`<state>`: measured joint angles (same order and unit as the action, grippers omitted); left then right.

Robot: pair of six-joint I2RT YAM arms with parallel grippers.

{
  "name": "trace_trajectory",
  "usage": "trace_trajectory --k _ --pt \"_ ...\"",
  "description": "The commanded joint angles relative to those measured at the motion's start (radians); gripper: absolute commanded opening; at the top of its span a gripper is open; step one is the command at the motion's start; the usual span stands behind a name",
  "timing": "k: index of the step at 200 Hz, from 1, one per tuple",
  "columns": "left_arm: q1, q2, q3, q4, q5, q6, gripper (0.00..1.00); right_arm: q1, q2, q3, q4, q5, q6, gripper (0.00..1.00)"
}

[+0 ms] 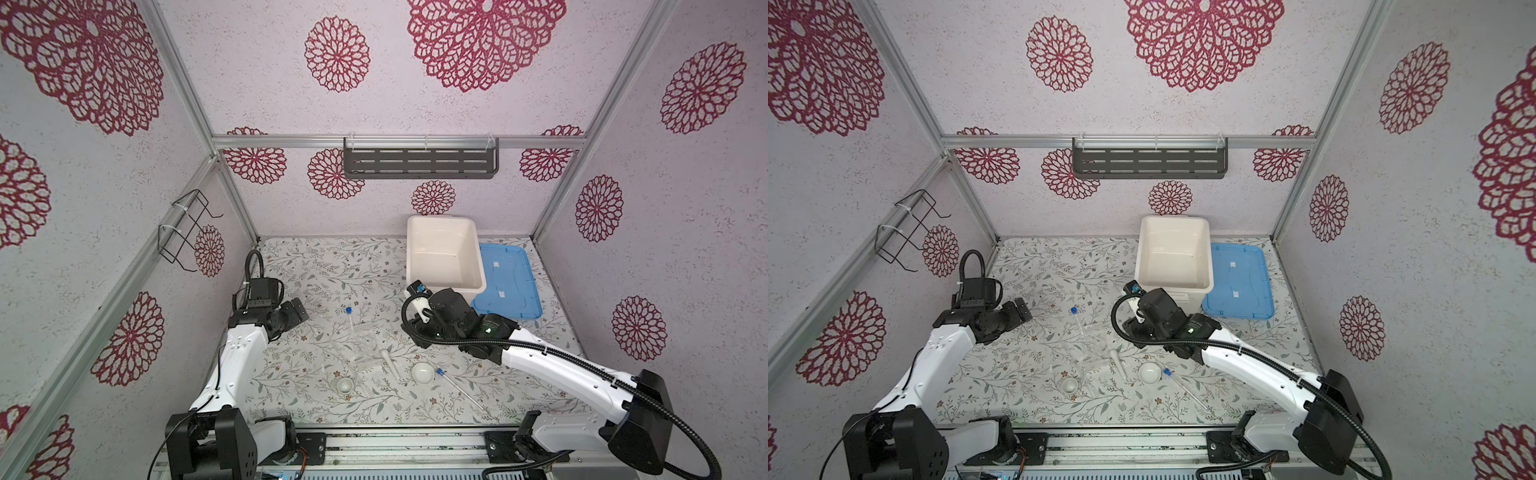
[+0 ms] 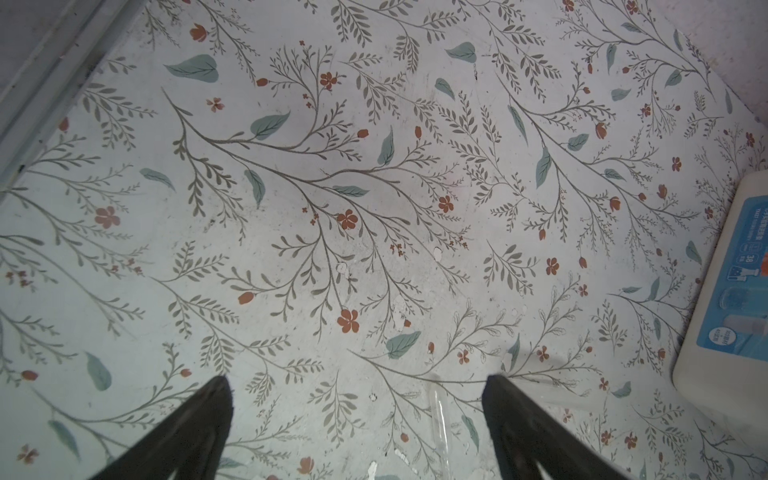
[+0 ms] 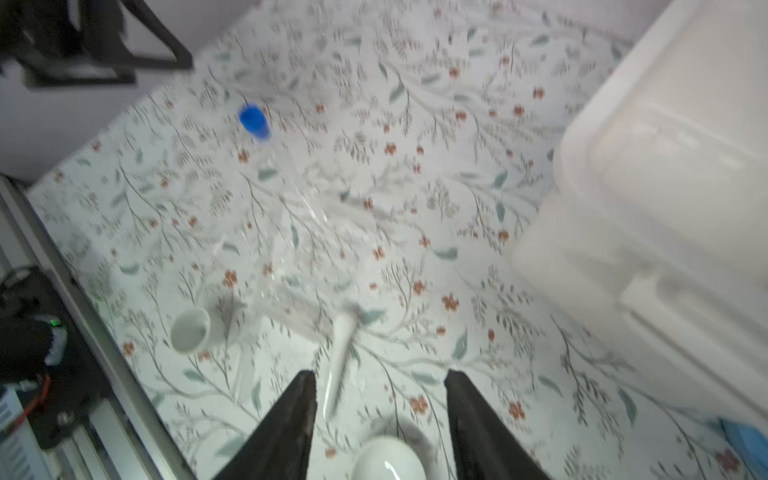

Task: Organize the chemistry lab equipment

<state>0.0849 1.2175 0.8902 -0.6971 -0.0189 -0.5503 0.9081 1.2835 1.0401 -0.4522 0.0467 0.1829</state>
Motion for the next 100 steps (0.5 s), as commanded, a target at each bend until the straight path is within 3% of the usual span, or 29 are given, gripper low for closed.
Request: trace_trajectory --k 1,38,63,100 --pt "-0.004 -0.012 0.012 0.005 -0.019 0.001 0.97 -0.006 -0.021 -0.028 -0.273 -0.023 -0.074 0.53" --pt "-0.003 -0.006 0.012 0.001 -0.018 0.000 0.97 -0.010 0.023 -0.051 -0.325 -0.042 -0.045 0.48" --pt "-0.002 -0.012 0.012 -0.002 -0.022 0.002 0.97 -0.051 0.054 -0.052 -0.352 0.010 0.075 0.44" --pt "-0.002 -0.015 0.009 0.002 -0.020 0.006 0.97 -0.063 0.062 -0.116 -0.325 -0.030 0.202 0.41"
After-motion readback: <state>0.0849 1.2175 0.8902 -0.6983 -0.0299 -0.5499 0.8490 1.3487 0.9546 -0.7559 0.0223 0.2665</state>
